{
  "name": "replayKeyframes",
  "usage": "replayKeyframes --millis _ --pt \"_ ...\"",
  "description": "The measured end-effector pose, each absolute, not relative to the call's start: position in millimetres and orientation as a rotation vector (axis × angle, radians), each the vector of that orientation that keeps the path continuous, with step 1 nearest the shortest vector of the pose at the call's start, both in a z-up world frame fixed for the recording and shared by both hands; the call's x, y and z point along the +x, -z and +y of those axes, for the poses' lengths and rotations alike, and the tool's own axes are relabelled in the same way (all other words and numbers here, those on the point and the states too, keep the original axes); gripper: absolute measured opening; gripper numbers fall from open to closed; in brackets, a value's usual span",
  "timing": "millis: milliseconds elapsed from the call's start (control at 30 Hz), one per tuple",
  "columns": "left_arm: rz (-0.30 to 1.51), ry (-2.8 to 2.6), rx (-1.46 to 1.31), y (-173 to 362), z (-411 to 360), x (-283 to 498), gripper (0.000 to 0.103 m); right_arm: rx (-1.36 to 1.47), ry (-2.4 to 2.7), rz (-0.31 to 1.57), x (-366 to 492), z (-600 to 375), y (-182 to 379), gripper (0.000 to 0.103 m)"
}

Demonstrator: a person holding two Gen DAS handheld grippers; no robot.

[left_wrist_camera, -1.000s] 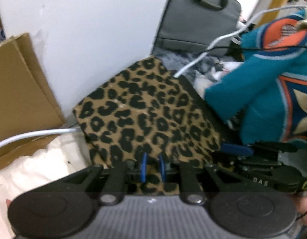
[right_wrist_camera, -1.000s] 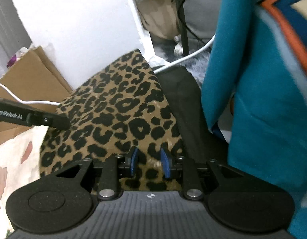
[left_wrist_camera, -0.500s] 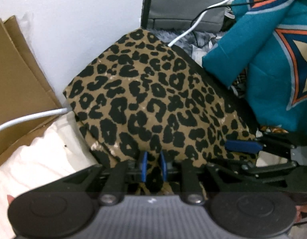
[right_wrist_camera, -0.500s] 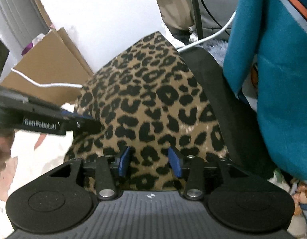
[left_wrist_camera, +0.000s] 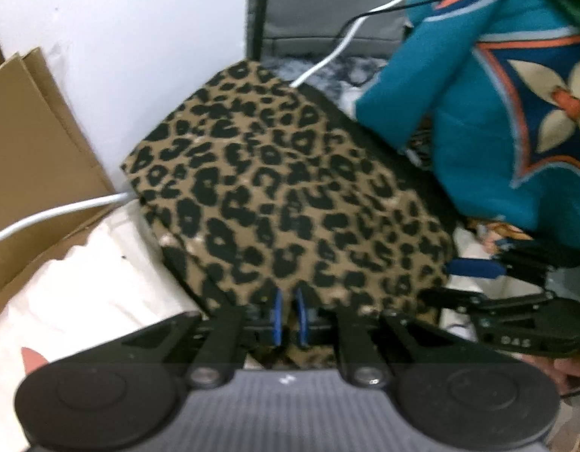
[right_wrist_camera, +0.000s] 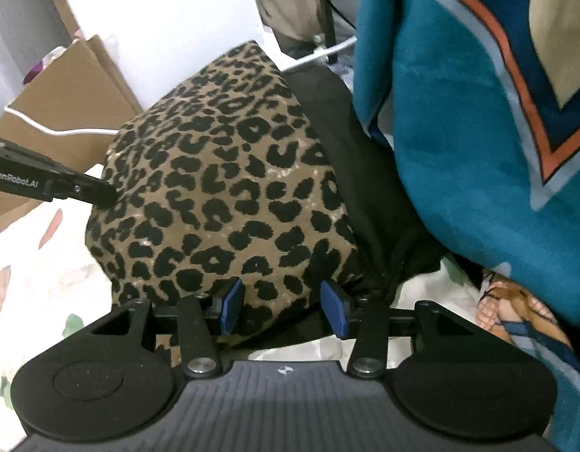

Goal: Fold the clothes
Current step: 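Carry the folded leopard garment with both grippers toward the bed's edge beside the teal blanket, then lower the leopard garment onto the sheet and open both grippers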

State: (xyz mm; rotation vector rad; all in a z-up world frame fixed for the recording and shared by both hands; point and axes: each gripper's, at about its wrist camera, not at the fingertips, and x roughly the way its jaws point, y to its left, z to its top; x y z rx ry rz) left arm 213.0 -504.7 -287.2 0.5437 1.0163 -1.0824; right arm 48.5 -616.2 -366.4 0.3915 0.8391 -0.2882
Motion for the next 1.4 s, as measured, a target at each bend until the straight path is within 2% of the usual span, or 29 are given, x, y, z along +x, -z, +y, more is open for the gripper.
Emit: replayKeyframes --millis 367,667,933,1000,1033,1067,1133,1267,1367,1400 --pt "1.057 1.079 0.563 323 -504 199 0.008 0.414 0.230 0.818 64 -591 363 0.053" --pt "1.070 1.045 0.602 322 -499 195 0.007 0.454 0.242 0.880 63 -578 380 0.053" --pt "1.119 0.950 0.576 314 -461 207 0.009 0.430 0.245 0.984 47 -557 392 0.053" --pt "1.117 0.936 0.573 303 -448 210 0.023 0.433 0.251 0.992 43 -555 389 0.053" --pt "1.118 0.921 0.576 296 -441 212 0.038 0.438 0.254 0.992 41 -555 386 0.053" --pt "1.117 0.907 0.577 290 -434 214 0.045 0.448 0.255 0.987 40 -555 380 0.053" --pt "1.117 0.893 0.562 274 -421 218 0.049 0.468 0.258 0.974 36 -555 370 0.053" --pt "1.098 0.861 0.557 240 -400 219 0.073 0.500 0.261 0.954 33 -553 341 0.057" --pt "1.098 0.844 0.556 218 -387 216 0.075 0.509 0.264 0.942 32 -552 319 0.073" --pt "1.099 0.836 0.555 210 -382 215 0.076 0.520 0.271 0.944 33 -551 312 0.081"
